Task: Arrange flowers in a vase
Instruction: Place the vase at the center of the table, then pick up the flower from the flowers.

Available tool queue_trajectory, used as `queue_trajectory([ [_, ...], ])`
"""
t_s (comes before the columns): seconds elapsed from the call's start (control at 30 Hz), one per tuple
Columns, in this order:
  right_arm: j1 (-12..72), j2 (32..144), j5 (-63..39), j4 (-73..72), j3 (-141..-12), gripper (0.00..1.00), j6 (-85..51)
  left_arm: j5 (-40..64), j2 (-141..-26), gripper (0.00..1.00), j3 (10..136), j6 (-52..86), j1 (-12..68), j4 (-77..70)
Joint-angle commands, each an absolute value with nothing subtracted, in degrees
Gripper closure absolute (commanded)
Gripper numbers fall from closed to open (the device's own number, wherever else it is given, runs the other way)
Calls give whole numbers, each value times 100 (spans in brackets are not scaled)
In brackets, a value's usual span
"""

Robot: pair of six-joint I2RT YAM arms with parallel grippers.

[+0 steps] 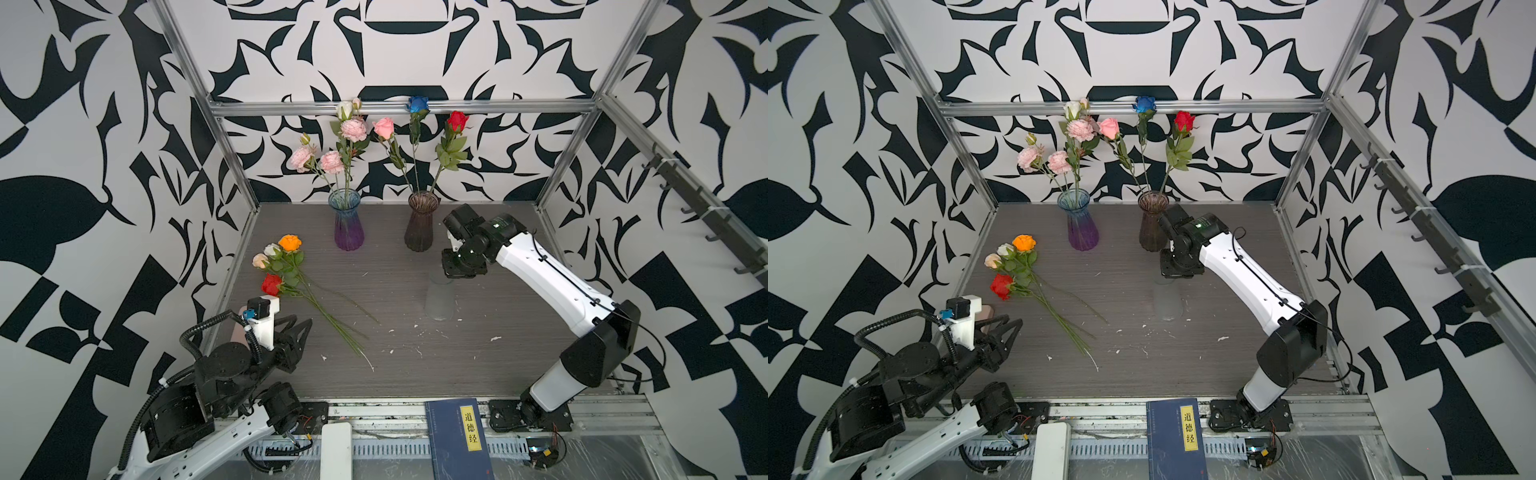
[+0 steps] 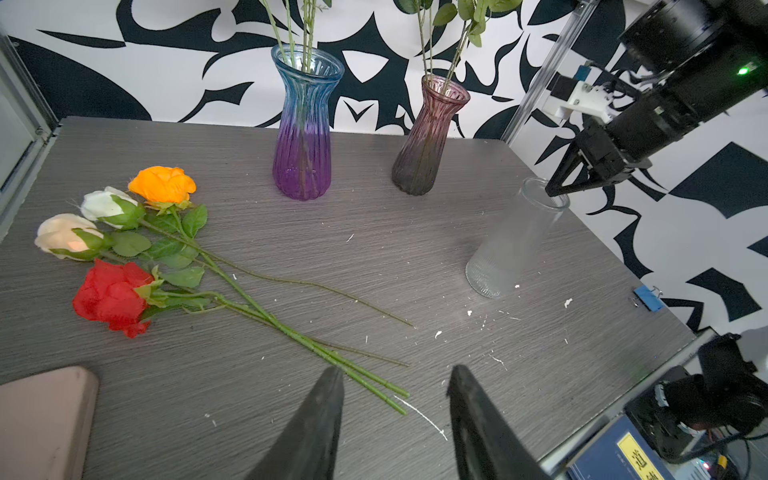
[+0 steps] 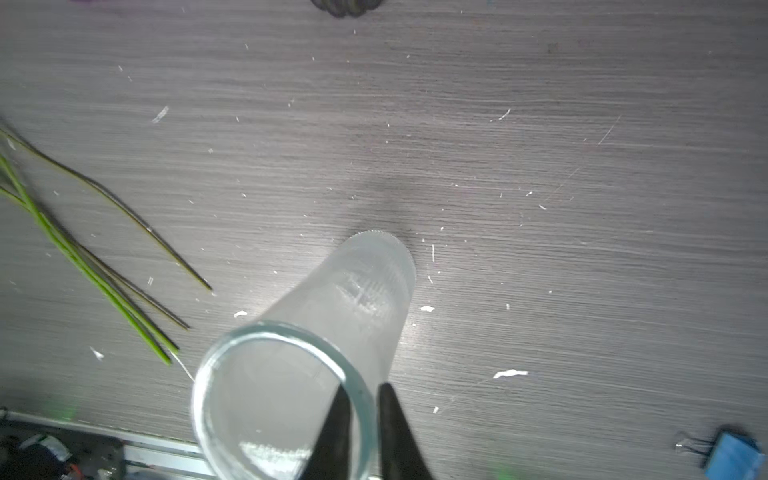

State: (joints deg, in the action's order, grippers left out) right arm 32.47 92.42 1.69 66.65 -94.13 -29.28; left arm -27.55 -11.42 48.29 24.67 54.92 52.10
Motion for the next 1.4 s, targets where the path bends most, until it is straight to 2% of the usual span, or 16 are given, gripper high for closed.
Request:
queue_trajectory([
  [0.0, 3192, 8830, 281, 6469, -9572, 69, -2997, -2942, -1439, 49, 4787, 2556, 5467, 5195],
  [0.2, 2927, 8464, 285, 6557, -9905, 69, -2906, -2795, -2852, 47, 5137, 2794, 5467, 5271],
  [0.37, 2340, 7759, 59, 6359, -9266, 70, -2798, -2447, -4418, 44, 5550, 2809, 5154, 5326],
  [0.43, 1975, 7464, -229, 6176, -8733, 71, -2745, -1604, -4742, 44, 5517, 2663, 4425, 5002],
  [0.57, 1202, 6969, -895, 5730, -7524, 71, -2669, 686, -5286, 49, 5315, 2565, 2227, 4312],
  [0.67, 917, 6696, -1061, 5345, -6627, 71, -2655, 1785, -5715, 56, 5215, 2647, 1059, 3855],
  [0.73, 908, 6626, -1022, 5110, -6134, 71, -2654, 2034, -6092, 64, 5235, 2747, 580, 3659],
  [0.97, 912, 6454, -1222, 4313, -4781, 72, -2795, 1261, -7865, 65, 5714, 2321, 251, 3490],
  [1.17, 914, 6504, -971, 4092, -4371, 72, -2523, 671, -9029, 67, 6118, 2017, 237, 3321],
  [1.37, 914, 6515, -997, 3979, -4266, 72, -2496, -40, -9590, 68, 6483, 1766, 237, 3520],
])
